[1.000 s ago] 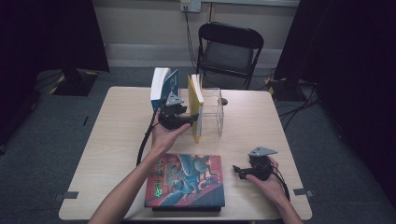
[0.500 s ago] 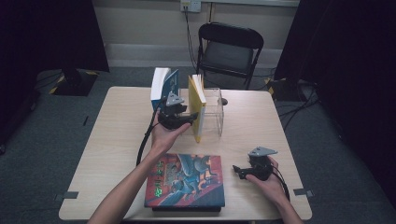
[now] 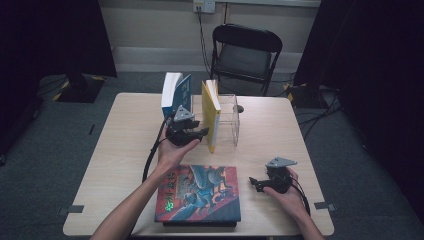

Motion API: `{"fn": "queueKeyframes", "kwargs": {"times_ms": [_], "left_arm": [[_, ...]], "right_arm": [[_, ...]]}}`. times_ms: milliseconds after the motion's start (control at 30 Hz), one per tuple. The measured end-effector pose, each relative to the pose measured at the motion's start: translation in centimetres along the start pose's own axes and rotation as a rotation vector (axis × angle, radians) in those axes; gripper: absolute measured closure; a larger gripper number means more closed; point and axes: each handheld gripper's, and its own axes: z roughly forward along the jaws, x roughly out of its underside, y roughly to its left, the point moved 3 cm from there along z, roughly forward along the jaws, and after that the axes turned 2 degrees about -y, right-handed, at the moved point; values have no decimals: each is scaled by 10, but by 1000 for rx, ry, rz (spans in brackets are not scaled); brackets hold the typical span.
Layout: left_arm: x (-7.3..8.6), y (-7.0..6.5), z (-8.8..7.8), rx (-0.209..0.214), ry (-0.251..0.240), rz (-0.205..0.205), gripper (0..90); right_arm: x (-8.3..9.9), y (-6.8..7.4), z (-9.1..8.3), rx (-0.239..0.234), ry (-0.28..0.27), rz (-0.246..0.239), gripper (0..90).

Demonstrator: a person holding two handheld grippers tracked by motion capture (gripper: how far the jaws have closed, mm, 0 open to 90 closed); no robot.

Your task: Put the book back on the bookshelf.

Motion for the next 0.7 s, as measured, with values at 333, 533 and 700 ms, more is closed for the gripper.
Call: {"fn": "queueKeyframes", "kwargs": {"times_ms": [333,533,700], "left_arm": [[35,1,-22,32,22,-31,533],[63,9,-40,28,56,-45,527],[83,16,-61,27,74,-40,510]], "right_arm": [[-12,7,-7,-30,-6,-6,201],[-30,15,-23,-64,-89,1,288],[-47,28,-30,-115,-134,-20,311]]}}
